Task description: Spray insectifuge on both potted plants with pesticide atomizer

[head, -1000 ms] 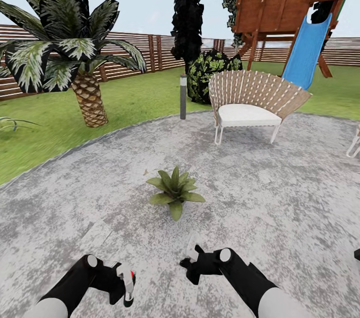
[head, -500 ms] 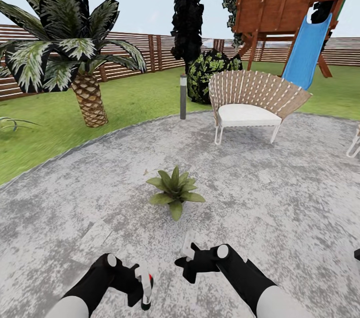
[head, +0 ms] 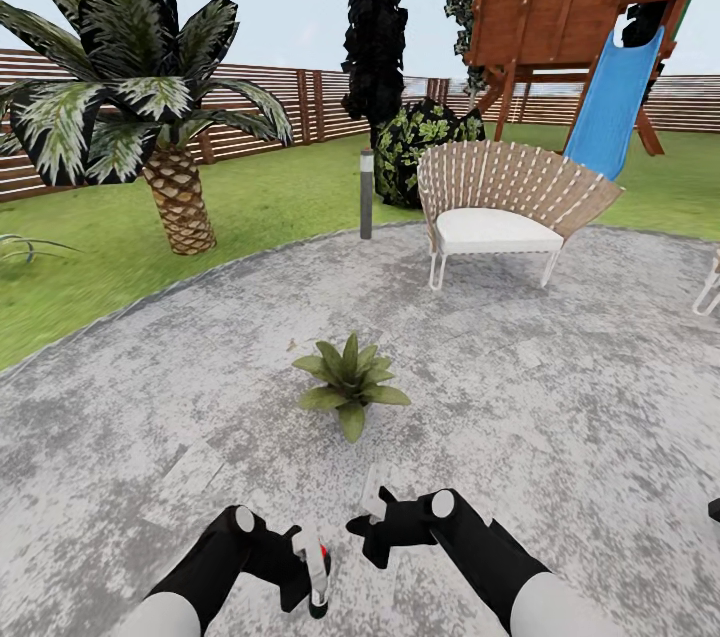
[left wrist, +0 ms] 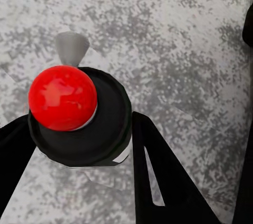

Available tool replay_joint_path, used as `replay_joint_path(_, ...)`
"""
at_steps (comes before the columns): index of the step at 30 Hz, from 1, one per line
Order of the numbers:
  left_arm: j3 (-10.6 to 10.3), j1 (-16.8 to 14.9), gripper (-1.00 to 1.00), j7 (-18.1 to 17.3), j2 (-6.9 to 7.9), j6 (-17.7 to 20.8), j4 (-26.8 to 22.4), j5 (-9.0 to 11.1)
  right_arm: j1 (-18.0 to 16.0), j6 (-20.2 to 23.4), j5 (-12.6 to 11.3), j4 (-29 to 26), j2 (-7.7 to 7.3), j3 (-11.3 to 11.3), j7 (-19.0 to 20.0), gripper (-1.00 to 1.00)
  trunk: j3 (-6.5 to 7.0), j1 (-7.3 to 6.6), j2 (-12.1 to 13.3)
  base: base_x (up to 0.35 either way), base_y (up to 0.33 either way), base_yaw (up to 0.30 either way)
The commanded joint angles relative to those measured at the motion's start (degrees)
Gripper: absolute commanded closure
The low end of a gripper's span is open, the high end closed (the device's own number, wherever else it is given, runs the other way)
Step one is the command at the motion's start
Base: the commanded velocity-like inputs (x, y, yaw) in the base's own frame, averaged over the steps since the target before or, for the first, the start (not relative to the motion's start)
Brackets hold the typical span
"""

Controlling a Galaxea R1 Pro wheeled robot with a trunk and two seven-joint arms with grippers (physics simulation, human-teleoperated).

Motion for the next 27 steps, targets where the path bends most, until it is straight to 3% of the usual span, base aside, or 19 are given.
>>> replay_joint_path(1,0.45,-0.04,1.00,-0.35,-0.43,0.12,-0.10,-0.40,-0.02,-0.03,0.43,-0.06,0.00,-0.03,0.15,1.00,-0.05,-0.01,-0.02,0.000,0.000,0.000)
replay_joint_path(7,0.47,-0.16,1.00,-0.03,-1.43,0.15,-0.43,-0.32,-0.02,-0.03,0.41,-0.04,0.00,-0.03,0.15,1.00,-0.05,-0.01,-0.02,0.000,0.000,0.000)
replay_joint_path(27,0.66,-0.29,1.00,-0.08,-2.54,-0.02,-1.73,0.13,-0.02,-0.03,0.40,-0.04,0.00,1.20,0.15,1.00,-0.05,-0.01,-0.02,0.000,0.000,0.000)
